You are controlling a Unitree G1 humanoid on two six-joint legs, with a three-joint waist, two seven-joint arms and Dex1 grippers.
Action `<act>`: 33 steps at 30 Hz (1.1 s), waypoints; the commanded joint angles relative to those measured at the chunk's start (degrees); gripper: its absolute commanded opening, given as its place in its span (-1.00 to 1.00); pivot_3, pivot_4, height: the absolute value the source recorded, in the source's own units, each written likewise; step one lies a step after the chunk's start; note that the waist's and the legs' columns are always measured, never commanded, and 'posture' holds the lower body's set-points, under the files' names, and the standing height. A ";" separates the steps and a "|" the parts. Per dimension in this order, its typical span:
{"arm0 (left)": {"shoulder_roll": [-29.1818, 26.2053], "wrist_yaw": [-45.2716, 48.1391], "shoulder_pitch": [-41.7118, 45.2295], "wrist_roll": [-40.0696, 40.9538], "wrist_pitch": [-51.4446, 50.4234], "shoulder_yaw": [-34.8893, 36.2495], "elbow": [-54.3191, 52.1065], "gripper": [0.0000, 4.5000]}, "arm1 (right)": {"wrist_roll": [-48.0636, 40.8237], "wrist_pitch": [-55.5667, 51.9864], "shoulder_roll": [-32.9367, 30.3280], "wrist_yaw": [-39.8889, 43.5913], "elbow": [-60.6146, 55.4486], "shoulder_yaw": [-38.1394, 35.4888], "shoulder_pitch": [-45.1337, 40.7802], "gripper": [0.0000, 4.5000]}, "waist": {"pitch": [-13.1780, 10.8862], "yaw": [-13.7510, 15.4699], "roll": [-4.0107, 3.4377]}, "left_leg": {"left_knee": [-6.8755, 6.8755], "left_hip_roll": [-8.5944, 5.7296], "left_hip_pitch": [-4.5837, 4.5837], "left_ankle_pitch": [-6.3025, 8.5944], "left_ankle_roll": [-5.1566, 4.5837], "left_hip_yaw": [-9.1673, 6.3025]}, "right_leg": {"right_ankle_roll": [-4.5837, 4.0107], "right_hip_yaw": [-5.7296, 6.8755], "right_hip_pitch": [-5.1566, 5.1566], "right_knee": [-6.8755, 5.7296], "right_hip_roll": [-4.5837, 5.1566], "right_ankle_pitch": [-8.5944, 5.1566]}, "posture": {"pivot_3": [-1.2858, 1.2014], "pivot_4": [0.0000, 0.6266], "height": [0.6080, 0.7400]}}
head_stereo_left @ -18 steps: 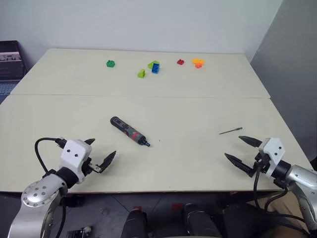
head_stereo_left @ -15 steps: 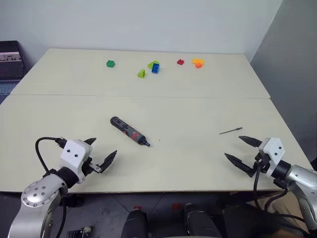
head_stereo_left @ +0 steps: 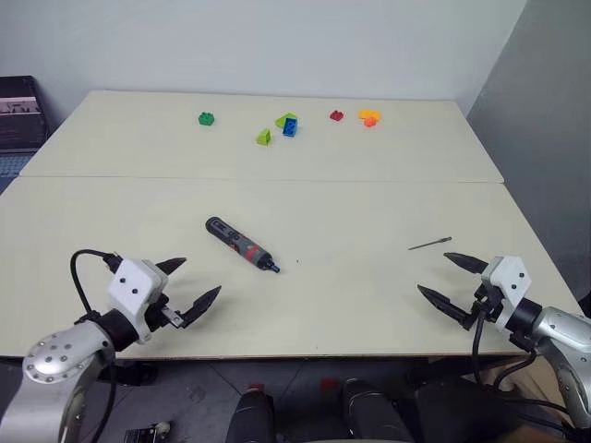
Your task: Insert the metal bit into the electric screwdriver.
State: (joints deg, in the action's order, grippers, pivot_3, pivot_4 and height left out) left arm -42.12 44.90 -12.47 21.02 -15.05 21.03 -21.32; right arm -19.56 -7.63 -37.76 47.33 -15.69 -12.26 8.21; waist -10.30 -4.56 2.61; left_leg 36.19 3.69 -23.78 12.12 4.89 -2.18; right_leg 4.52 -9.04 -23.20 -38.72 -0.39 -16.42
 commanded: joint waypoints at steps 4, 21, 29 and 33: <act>-11.30 12.10 11.29 -2.83 8.55 -3.34 7.58 0.99 | -4.25 -3.53 -2.40 2.01 -7.96 -1.55 0.26 1.00 | -0.02 -0.03 -0.03 | 0.00 0.00 0.00 0.00 0.00 0.01 | 0.00 -0.02 0.00 0.00 0.00 0.00 | 0.03 -0.52 1.00; -14.32 46.49 53.40 -17.29 27.12 -35.49 32.75 0.99 | -21.48 -23.10 -15.43 6.65 -27.17 -2.41 -0.02 1.00 | -0.08 0.21 -0.09 | -0.07 0.00 -0.09 -0.01 -0.02 -0.09 | -0.09 0.12 0.03 -0.05 -0.05 -0.08 | 0.03 -0.52 1.00; -5.28 47.52 71.28 -30.69 34.09 -49.82 48.43 0.99 | -22.90 -30.23 -16.50 1.78 -29.34 -0.18 -4.09 1.00 | -0.09 0.37 -0.06 | -0.04 0.00 -0.21 -0.01 -0.05 -0.34 | 0.27 0.22 0.00 -0.18 -0.17 0.04 | 0.03 -0.52 1.00; -3.84 47.60 73.29 -32.16 34.74 -52.93 50.72 0.99 | -23.98 -32.37 -16.02 0.27 -30.09 0.56 -5.84 1.00 | -0.09 0.40 -0.06 | -0.04 0.01 -0.23 -0.01 -0.05 -0.41 | 0.27 0.22 0.00 -0.18 -0.20 0.04 | 0.03 -0.52 1.00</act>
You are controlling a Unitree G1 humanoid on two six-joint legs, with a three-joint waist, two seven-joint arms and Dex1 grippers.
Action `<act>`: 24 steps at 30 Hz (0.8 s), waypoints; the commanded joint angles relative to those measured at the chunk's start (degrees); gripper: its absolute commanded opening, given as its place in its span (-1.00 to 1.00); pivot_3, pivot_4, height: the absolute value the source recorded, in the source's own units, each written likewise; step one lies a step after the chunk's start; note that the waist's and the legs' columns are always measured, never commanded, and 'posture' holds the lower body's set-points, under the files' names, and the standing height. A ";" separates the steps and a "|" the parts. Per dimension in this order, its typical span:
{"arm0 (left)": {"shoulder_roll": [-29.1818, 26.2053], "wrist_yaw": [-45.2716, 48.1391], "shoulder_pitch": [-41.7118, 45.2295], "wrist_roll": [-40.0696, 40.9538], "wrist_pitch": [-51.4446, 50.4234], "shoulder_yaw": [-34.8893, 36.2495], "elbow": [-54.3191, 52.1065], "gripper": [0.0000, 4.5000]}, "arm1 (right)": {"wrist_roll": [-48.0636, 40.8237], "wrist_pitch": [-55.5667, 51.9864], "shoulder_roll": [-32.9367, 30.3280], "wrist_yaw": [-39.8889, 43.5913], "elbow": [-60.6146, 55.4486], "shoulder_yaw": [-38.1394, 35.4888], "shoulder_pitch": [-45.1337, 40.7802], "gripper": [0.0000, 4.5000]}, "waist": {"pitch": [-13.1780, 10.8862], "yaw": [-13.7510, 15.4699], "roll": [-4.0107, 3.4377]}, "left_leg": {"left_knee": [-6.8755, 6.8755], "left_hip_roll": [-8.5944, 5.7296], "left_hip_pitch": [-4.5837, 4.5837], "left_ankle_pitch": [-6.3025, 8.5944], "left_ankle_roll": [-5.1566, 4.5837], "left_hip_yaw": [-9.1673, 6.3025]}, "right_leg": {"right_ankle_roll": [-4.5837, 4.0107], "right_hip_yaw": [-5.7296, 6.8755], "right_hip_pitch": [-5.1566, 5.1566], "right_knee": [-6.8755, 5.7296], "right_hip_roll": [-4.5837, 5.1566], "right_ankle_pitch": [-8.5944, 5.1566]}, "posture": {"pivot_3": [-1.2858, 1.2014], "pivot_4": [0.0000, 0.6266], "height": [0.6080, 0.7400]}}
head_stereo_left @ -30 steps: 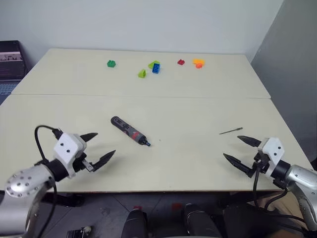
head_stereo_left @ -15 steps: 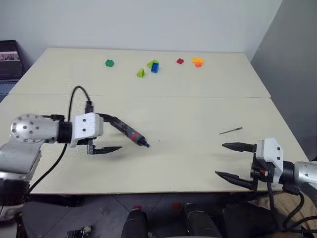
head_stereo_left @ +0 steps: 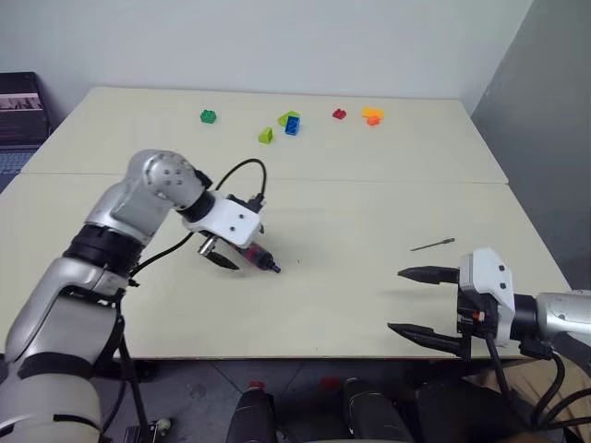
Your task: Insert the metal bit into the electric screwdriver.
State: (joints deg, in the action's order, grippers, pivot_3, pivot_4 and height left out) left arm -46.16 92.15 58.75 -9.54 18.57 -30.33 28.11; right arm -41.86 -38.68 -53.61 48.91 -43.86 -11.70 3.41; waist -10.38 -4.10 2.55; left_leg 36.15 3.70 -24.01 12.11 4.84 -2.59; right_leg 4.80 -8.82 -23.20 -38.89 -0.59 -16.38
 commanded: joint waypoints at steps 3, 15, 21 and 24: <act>1.70 0.34 2.21 -2.33 1.12 -1.92 1.97 0.99 | -1.79 -2.20 0.32 -2.32 -2.43 0.89 -1.82 1.00 | 0.00 -0.14 0.00 | -0.01 0.01 0.00 0.00 0.00 -0.01 | 0.00 0.00 0.00 0.00 0.00 0.00 | 0.03 -0.52 1.00; 6.12 -2.28 2.63 -8.96 3.28 -2.65 7.82 0.99 | -1.90 -2.81 0.91 -3.50 -3.46 3.17 -3.23 1.00 | 0.00 0.36 0.00 | 0.03 -0.01 -0.03 -0.01 -0.02 -0.12 | 0.01 0.07 0.02 -0.04 -0.01 0.01 | 0.03 -0.52 1.00; 8.98 -5.23 3.63 -11.83 2.06 -2.73 11.35 0.99 | -2.26 -3.18 0.78 -3.75 -3.84 3.36 -3.26 1.00 | 0.00 0.83 0.00 | 0.04 -0.01 -0.04 -0.02 -0.02 -0.15 | 0.01 0.10 0.03 -0.05 -0.02 0.01 | 0.03 -0.52 1.00; 10.49 -4.61 3.66 -11.31 1.25 -2.54 11.96 0.99 | -2.58 -3.44 0.71 -4.02 -4.07 3.56 -3.44 1.00 | 0.00 0.84 0.00 | 0.04 -0.02 -0.03 -0.03 -0.04 -0.17 | 0.01 0.12 0.04 -0.07 -0.02 0.01 | 0.03 -0.52 1.00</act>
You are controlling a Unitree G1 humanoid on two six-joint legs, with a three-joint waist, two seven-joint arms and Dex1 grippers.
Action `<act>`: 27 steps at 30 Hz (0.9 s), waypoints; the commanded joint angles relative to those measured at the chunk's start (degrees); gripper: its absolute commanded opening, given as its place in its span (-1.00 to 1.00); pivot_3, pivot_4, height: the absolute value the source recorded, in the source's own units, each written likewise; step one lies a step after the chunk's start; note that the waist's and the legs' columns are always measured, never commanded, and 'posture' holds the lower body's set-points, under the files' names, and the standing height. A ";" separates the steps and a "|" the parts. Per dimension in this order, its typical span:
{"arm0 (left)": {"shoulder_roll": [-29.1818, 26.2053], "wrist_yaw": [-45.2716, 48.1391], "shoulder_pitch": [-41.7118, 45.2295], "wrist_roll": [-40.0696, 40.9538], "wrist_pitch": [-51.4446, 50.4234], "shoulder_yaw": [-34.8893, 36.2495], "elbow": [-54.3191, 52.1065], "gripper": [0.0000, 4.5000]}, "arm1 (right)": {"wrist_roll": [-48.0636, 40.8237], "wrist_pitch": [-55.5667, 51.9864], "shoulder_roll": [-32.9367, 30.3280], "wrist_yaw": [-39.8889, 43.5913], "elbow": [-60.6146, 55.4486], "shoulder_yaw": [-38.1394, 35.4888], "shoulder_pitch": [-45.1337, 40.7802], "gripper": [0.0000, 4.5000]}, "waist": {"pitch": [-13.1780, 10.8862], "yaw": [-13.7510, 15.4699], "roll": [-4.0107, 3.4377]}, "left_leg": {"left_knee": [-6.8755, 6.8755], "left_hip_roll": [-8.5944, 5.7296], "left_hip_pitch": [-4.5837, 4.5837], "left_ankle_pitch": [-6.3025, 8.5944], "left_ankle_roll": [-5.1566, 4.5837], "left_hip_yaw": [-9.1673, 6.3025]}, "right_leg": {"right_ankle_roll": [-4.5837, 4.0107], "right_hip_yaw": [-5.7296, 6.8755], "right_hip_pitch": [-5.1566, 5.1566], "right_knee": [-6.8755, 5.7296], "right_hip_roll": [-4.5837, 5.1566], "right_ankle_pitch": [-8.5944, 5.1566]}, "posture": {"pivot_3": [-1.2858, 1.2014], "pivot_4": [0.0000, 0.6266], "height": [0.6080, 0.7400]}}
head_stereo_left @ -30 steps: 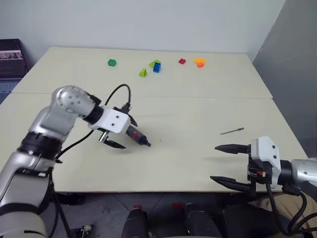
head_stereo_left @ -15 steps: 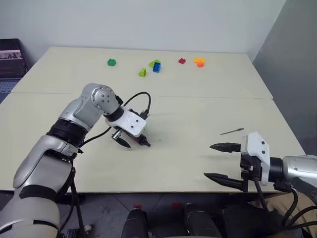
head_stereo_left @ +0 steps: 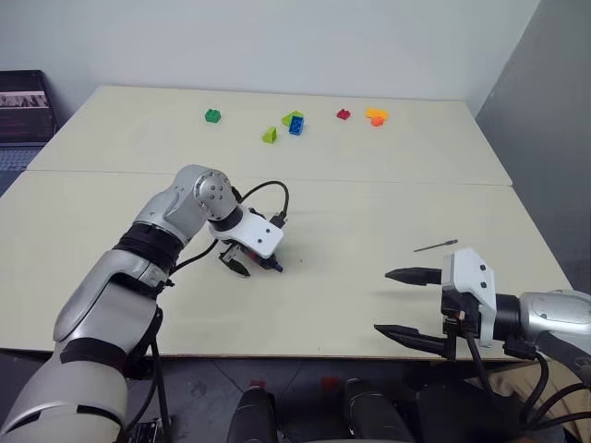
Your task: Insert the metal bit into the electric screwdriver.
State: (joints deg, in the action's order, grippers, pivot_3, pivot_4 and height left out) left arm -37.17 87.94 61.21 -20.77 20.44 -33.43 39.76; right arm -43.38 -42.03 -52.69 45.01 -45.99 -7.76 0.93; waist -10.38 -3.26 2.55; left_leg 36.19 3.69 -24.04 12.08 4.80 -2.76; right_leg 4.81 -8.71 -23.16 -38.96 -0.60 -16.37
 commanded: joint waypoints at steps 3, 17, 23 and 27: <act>2.07 -0.21 1.22 -0.15 -0.52 0.67 0.65 0.99 | -1.31 -0.30 -0.35 -0.26 -2.11 -0.48 -0.88 1.00 | 0.00 0.00 -0.01 | 0.02 0.00 0.00 -0.01 -0.02 0.00 | 0.01 0.00 0.02 -0.01 0.00 0.00 | 0.03 -0.52 1.00; 3.01 0.27 -0.26 0.20 0.24 0.49 -0.23 0.99 | -1.19 -0.82 -0.77 -0.09 -2.10 -0.50 -0.96 1.00 | 0.02 0.04 -0.03 | 0.02 -0.01 0.02 -0.02 -0.03 -0.02 | 0.01 0.00 0.06 -0.01 0.00 0.01 | 0.03 -0.52 1.00; 2.85 -0.17 -0.70 -0.57 0.75 0.02 0.06 0.99 | -1.24 -0.87 -0.86 -0.08 -2.24 -0.56 -0.85 1.00 | 0.03 0.04 -0.04 | 0.02 -0.01 0.03 -0.03 -0.04 -0.02 | 0.01 0.00 0.07 -0.02 0.00 0.01 | 0.03 -0.52 1.00; 3.18 0.92 -1.43 0.10 -0.27 0.02 -0.87 0.83 | -1.22 -0.82 -0.95 0.00 -2.32 -0.63 -0.66 1.00 | 0.07 0.04 -0.10 | 0.02 -0.01 0.06 -0.03 -0.05 -0.02 | 0.02 0.00 0.08 -0.02 0.00 0.01 | 0.03 -0.52 1.00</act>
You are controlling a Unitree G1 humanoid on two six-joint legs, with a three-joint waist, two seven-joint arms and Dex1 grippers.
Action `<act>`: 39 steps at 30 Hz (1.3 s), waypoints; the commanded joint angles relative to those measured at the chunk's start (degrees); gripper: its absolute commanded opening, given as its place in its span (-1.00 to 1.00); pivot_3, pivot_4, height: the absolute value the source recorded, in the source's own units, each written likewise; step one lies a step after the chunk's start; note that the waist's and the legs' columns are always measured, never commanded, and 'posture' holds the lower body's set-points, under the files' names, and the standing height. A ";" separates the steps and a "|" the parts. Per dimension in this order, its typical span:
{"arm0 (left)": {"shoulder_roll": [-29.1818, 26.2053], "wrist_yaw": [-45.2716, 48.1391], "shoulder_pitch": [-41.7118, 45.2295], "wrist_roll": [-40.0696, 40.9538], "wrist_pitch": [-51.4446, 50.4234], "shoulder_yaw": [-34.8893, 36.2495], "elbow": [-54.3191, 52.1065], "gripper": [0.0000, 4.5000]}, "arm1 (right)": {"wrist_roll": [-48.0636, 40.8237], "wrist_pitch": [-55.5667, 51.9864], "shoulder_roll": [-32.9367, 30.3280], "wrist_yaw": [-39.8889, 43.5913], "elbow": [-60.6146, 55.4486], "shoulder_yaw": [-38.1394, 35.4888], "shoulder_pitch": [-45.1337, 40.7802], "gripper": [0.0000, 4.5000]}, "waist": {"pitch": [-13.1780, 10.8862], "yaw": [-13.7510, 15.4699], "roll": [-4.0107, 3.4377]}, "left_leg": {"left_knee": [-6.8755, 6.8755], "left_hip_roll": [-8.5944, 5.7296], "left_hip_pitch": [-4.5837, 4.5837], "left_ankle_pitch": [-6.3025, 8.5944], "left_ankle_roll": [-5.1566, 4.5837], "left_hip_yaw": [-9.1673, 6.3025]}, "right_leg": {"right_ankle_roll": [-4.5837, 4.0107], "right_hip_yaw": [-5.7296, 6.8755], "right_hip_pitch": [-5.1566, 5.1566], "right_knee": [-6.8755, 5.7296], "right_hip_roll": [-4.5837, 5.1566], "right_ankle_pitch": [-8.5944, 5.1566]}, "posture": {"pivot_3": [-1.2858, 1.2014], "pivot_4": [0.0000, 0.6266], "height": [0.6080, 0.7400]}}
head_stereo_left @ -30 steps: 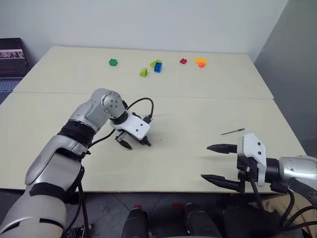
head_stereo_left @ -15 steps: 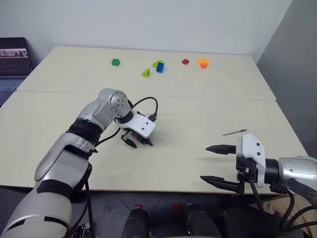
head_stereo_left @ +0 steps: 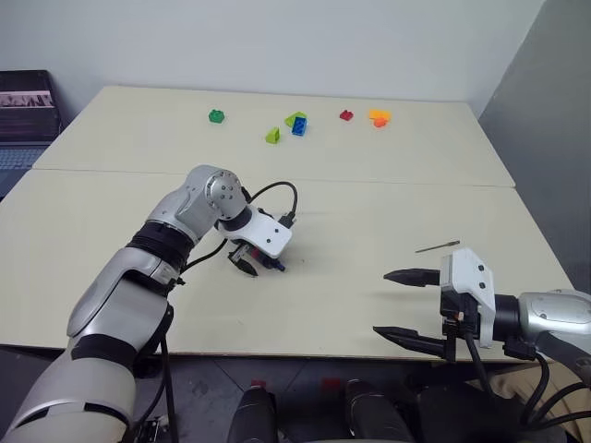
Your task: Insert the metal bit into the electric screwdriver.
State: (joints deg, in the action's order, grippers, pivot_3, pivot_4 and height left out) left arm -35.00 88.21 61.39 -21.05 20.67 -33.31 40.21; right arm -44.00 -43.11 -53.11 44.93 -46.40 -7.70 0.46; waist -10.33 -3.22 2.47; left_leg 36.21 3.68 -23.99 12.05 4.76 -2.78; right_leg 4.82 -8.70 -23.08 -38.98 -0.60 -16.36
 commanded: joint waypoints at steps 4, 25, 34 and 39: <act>1.06 1.38 -2.29 0.30 -0.13 -0.48 -2.23 0.56 | -0.70 0.25 -0.60 0.14 -1.86 -0.81 -0.16 1.00 | 0.10 0.04 -0.15 | 0.00 -0.01 0.00 0.00 0.00 0.00 | 0.00 0.00 0.03 0.00 0.00 0.00 | 0.03 -0.52 1.00; 0.98 -0.23 -2.75 0.48 2.40 0.88 -1.95 -0.26 | -0.87 0.24 -0.84 0.35 -1.40 -0.87 -0.74 1.00 | 0.18 0.14 -0.30 | 0.24 -0.03 0.20 -0.01 -0.02 -0.08 | -0.01 0.03 0.41 0.02 0.01 -0.01 | 0.03 -0.52 1.00; 4.95 -1.88 0.77 11.93 -12.37 11.59 -5.69 -0.26 | -1.62 0.26 -0.51 0.01 -1.59 -1.98 -0.60 1.00 | 0.16 0.15 -0.26 | 0.41 -0.03 0.02 -0.01 -0.02 -0.13 | 0.01 0.08 0.37 0.03 0.01 0.00 | 0.03 -0.52 1.00; 8.52 -8.82 0.64 18.78 -23.96 19.19 -11.13 -0.26 | -4.63 0.20 1.35 -1.92 -0.56 -3.68 -3.54 1.00 | 0.12 0.02 -0.25 | 0.41 -0.02 -0.05 -0.01 -0.02 -0.22 | 0.05 0.17 0.31 0.02 0.00 0.02 | 0.03 -0.52 1.00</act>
State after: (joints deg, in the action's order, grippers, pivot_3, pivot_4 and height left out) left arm -27.12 82.92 60.36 -5.11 -0.54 -17.62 32.14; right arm -46.87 -43.33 -52.07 43.87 -46.36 -8.86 -1.62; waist -10.21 -3.21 2.23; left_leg 36.63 3.65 -24.03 12.04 4.74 -2.99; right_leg 4.88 -8.54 -22.76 -38.97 -0.60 -16.34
